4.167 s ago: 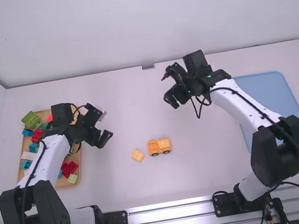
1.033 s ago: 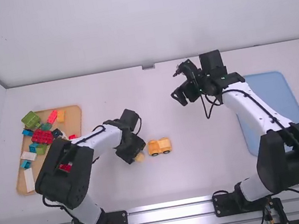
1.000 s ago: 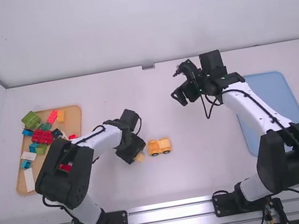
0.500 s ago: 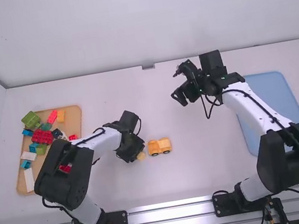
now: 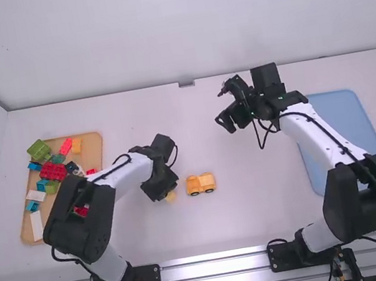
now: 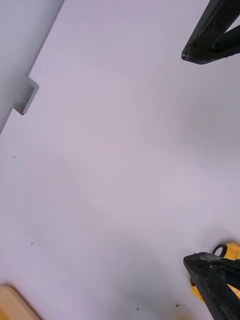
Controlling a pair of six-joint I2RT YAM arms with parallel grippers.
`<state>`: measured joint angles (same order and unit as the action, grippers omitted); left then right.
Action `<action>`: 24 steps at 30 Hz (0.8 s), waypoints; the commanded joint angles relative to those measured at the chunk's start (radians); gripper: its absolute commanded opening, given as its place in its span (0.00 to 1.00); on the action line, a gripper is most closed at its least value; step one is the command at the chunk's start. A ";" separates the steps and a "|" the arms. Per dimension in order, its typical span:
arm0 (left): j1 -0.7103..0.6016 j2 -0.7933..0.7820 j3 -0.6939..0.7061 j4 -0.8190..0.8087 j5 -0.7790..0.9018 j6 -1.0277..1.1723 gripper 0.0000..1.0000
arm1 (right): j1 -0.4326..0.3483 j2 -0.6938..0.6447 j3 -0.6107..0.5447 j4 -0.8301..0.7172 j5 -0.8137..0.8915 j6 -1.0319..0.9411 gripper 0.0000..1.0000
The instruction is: Assemble lego blocks to make yellow taxi
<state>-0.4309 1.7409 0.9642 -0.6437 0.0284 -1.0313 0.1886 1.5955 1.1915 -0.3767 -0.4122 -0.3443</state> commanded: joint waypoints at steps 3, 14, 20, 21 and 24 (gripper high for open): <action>-0.001 0.008 0.065 -0.007 -0.019 0.364 0.12 | 0.001 -0.019 -0.010 -0.005 0.018 -0.003 0.99; -0.001 0.008 0.143 -0.105 -0.055 1.345 0.02 | 0.001 -0.019 -0.010 -0.001 0.031 -0.003 0.99; 0.000 0.008 0.139 -0.128 -0.085 1.795 0.02 | -0.018 -0.019 -0.010 0.004 0.032 -0.004 0.99; 0.002 0.008 0.138 -0.126 -0.076 1.841 0.02 | -0.023 -0.019 -0.010 0.003 0.031 -0.004 0.99; -0.003 0.008 0.135 -0.145 -0.054 2.011 0.02 | -0.042 -0.019 -0.010 0.002 0.027 -0.003 0.99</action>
<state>-0.4313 1.7412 1.0946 -0.7792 -0.0380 0.7258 0.1604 1.5955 1.1915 -0.3763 -0.3828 -0.3481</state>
